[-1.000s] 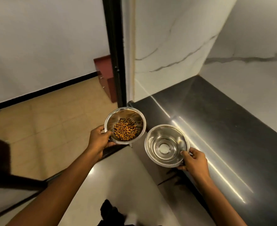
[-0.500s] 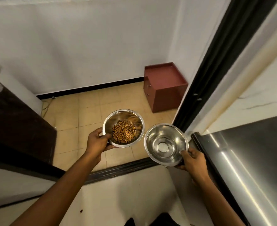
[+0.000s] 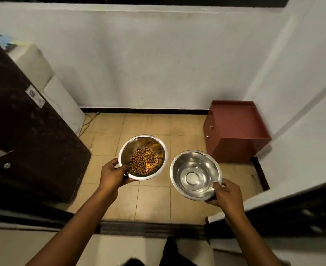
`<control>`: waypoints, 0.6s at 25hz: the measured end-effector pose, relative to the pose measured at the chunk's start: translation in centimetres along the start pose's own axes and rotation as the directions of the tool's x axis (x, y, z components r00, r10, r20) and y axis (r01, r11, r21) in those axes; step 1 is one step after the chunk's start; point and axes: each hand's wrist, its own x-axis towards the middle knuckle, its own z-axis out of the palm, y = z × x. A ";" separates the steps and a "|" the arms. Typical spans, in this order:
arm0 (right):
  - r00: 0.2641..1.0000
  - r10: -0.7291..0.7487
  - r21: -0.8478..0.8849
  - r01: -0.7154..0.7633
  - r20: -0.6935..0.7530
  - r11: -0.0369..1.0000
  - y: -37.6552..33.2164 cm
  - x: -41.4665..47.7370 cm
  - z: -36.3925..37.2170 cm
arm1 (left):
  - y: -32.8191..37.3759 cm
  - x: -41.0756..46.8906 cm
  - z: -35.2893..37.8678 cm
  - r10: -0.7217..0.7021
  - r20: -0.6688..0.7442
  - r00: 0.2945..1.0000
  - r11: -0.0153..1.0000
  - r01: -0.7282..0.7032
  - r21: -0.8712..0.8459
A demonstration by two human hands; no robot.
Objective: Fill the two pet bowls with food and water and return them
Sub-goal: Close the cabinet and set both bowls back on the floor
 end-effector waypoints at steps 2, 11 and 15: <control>1.000 -0.018 -0.014 0.018 0.018 1.000 -2.1 3.9 1.5 | 1.6 2.6 0.9 0.011 -0.037 0.999 1.000 -0.011 -0.011; 0.999 0.001 -0.031 0.000 0.054 1.000 -9.7 19.5 8.7 | 7.6 15.4 5.6 -0.025 -0.093 0.995 0.997 0.019 -0.070; 0.999 0.000 -0.033 0.001 0.043 0.999 -12.8 27.3 13.2 | 10.5 25.3 7.3 -0.044 -0.082 0.996 0.996 0.037 -0.086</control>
